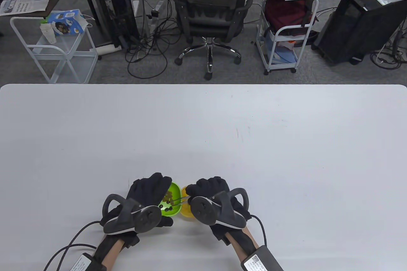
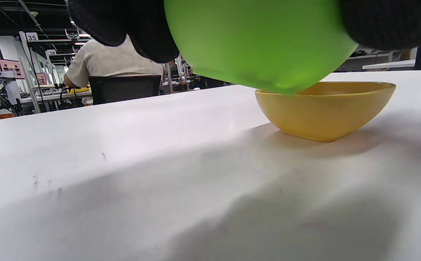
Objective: Pick coffee beans with tweezers into small dish
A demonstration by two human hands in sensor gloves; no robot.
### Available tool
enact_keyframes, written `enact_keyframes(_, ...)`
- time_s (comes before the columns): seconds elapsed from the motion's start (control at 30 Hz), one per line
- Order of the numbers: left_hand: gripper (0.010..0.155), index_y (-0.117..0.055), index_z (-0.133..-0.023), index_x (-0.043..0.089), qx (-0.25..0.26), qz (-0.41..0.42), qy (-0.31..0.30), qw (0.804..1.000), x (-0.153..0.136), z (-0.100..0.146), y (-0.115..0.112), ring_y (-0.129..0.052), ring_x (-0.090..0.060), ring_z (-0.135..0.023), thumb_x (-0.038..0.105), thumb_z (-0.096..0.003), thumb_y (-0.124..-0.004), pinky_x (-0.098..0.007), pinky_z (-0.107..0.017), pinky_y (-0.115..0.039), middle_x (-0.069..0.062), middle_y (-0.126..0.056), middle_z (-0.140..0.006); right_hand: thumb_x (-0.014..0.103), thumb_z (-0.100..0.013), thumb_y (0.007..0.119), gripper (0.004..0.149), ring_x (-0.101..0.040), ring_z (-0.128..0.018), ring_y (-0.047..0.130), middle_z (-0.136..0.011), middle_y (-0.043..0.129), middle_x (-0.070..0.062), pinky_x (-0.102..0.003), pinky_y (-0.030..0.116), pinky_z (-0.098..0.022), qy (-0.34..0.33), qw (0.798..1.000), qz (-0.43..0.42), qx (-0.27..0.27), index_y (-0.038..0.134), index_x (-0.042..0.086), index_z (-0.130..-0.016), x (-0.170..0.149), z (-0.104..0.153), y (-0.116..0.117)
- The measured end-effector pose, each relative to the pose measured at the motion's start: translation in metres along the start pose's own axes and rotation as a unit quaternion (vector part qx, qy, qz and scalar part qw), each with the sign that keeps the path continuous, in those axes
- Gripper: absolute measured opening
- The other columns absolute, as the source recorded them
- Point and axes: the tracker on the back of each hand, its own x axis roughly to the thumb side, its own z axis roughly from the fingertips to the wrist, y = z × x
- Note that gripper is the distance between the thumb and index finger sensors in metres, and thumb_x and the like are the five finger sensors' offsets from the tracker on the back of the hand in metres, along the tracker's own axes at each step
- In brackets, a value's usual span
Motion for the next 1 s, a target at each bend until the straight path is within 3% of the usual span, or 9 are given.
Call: enact_keyframes(1.0, 0.11, -0.047, -0.12, 0.008, -0.002, -0.008, -0.001, 1.0, 0.001, -0.001, 0.0, -0.081, -0.046, -0.1, 0.072, -0.0335, -0.074, -0.067, -0.075, -0.068, -0.026, -0.059, -0.123, 0.036, -0.046, 0.071, 0.042, -0.022, -0.053, 0.09, -0.07, 0.086, 0.002, -0.059, 0.068, -0.072, -0.034, 0.993, 0.111, 0.006, 0.079, 0.026, -0.085, 0.027, -0.005, 0.008)
